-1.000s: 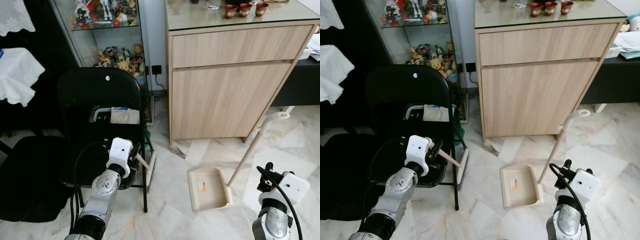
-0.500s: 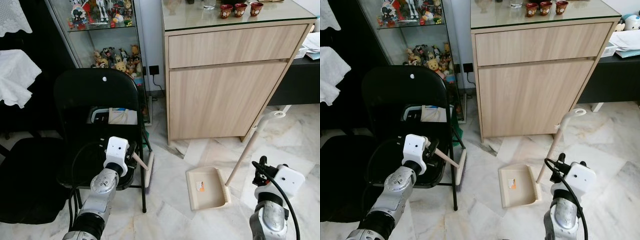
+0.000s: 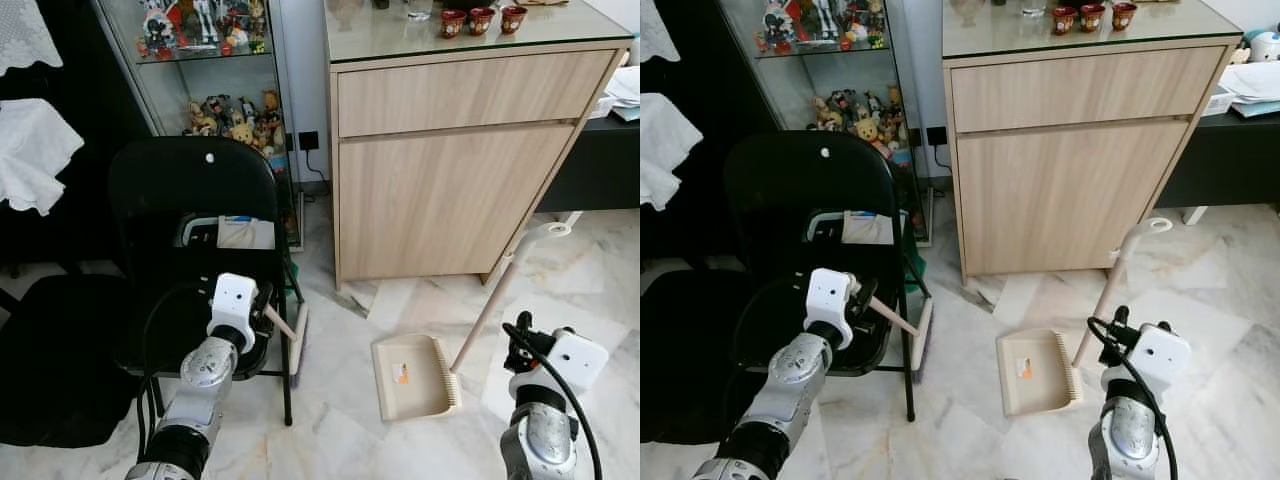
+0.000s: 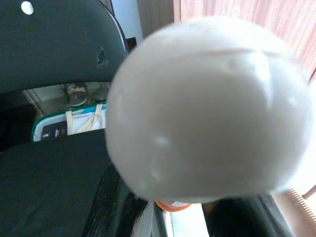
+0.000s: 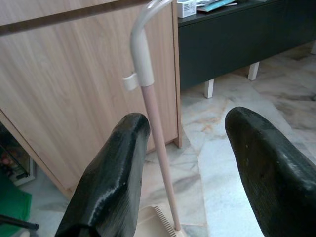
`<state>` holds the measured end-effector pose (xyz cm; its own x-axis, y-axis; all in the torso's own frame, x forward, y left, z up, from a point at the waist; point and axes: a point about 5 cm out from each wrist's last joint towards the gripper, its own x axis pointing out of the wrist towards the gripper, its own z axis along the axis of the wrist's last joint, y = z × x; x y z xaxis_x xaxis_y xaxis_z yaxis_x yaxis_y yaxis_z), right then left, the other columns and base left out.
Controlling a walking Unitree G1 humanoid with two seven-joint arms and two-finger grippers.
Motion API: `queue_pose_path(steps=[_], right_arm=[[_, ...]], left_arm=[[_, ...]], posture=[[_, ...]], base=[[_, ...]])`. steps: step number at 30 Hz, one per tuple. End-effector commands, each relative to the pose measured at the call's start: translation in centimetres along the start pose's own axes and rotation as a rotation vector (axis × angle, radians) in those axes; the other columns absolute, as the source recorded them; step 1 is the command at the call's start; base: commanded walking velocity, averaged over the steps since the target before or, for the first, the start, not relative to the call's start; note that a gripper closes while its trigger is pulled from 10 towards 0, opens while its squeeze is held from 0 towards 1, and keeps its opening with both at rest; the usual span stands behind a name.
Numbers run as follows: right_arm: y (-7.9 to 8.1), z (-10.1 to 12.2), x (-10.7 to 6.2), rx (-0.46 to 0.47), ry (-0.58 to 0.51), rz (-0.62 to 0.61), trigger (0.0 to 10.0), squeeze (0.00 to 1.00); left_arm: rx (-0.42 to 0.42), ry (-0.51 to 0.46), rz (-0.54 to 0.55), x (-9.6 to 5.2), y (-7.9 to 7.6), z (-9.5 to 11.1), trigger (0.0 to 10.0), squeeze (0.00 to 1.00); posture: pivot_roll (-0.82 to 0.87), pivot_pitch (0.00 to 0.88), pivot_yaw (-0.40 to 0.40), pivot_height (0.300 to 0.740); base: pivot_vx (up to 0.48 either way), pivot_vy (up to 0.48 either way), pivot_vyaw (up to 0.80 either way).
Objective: Sweep floor
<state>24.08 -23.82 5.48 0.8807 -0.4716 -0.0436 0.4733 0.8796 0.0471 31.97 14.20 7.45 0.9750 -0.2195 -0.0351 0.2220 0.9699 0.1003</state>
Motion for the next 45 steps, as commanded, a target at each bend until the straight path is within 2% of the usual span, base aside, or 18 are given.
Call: queue_pose_path(steps=[1,12,25,34,39,45], right_arm=[[-0.2,0.1,-0.2,0.001,0.003,-0.003,10.0,0.0],[-0.1,0.0,-0.3,0.007,0.008,0.002,10.0,0.0],[0.2,0.0,-0.5,0.011,0.011,0.023,10.0,0.0],[0.8,0.6,-0.4,-0.014,-0.014,0.106,10.0,0.0],[1.5,0.8,-0.8,-0.133,-0.038,0.255,10.0,0.0],[1.1,0.6,-1.0,-0.12,-0.018,0.263,10.0,0.0]], left_arm=[[0.035,-0.025,0.059,-0.2,1.3,0.4,10.0,0.0],[0.04,-0.028,0.066,-0.2,1.6,0.4,10.0,0.0],[0.017,-0.023,0.07,-0.4,1.4,0.2,10.0,0.0],[0.004,-0.023,0.065,-0.4,1.4,0.2,10.0,0.0],[0.005,-0.028,0.059,-0.3,1.2,0.3,10.0,0.0],[0.006,-0.028,0.061,-0.3,1.3,0.3,10.0,0.0]], posture=[[-0.11,0.089,0.08,0.74],[-0.1,0.098,0.08,0.74],[-0.11,0.11,0.072,0.74],[-0.11,0.112,0.063,0.74],[-0.1,0.116,0.06,0.74],[-0.11,0.115,0.057,0.74]], base=[[0.0,-0.341,0.0],[0.0,-0.419,0.0],[0.0,0.0,0.0],[0.0,0.0,0.0],[0.0,0.0,0.0],[0.0,0.0,0.0]])
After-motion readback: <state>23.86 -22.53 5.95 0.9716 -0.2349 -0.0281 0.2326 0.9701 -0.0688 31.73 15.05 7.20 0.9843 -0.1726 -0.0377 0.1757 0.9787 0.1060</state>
